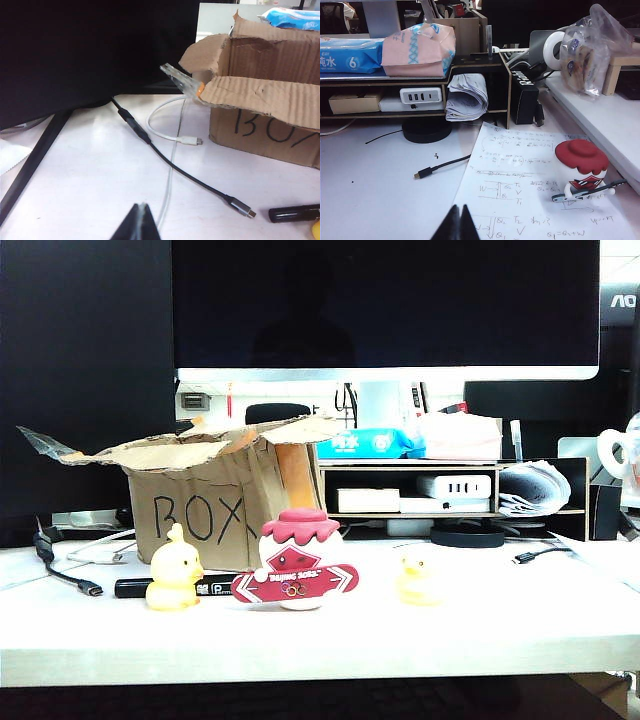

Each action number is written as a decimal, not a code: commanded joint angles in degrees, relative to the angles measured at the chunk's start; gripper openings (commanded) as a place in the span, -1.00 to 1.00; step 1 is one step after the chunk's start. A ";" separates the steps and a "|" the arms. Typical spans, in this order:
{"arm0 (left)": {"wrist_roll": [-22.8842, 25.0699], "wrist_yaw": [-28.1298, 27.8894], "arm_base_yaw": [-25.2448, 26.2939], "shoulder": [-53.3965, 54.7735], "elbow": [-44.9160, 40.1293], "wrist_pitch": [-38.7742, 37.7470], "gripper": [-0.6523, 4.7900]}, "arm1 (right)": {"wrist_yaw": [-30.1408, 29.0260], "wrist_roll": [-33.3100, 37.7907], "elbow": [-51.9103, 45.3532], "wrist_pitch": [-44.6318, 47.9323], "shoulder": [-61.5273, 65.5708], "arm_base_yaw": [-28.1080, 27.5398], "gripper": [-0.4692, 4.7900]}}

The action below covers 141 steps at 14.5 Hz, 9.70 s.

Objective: Put the doll that is least similar in color compared to the others into the paper box.

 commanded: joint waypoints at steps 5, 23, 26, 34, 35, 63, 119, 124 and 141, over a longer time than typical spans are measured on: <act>0.04 0.02 0.07 0.00 0.04 0.35 -0.78 | 0.00 0.22 -0.17 0.96 -0.02 0.00 -0.84; 0.04 0.09 -41.03 17.00 0.04 0.33 -0.78 | -8.44 7.82 -0.17 0.31 -0.02 0.04 -0.84; 0.04 -0.02 -40.81 18.12 0.04 0.37 -0.78 | -9.25 20.35 -0.09 -2.01 -0.02 0.04 -0.84; 0.04 -0.02 -40.74 18.12 0.04 0.37 -0.78 | -27.74 26.93 16.74 -13.84 20.09 1.16 -0.84; 0.04 -0.02 -40.74 18.12 0.04 0.37 -0.78 | -30.29 25.24 19.32 -15.08 25.40 2.62 -0.84; 0.04 0.00 -40.74 18.12 0.04 0.37 -0.78 | -12.52 2.82 63.84 -17.73 100.32 40.13 1.00; 0.04 0.31 -14.03 10.97 0.04 0.35 -0.78 | 5.27 -3.19 87.49 -35.17 88.59 48.68 -0.83; 0.04 0.20 1.03 0.48 0.04 0.35 -0.78 | 17.03 0.87 73.72 -31.56 73.31 60.37 -0.83; 0.04 0.02 0.79 0.00 0.11 0.37 -0.78 | 52.15 7.13 55.71 -22.60 58.88 90.38 -0.82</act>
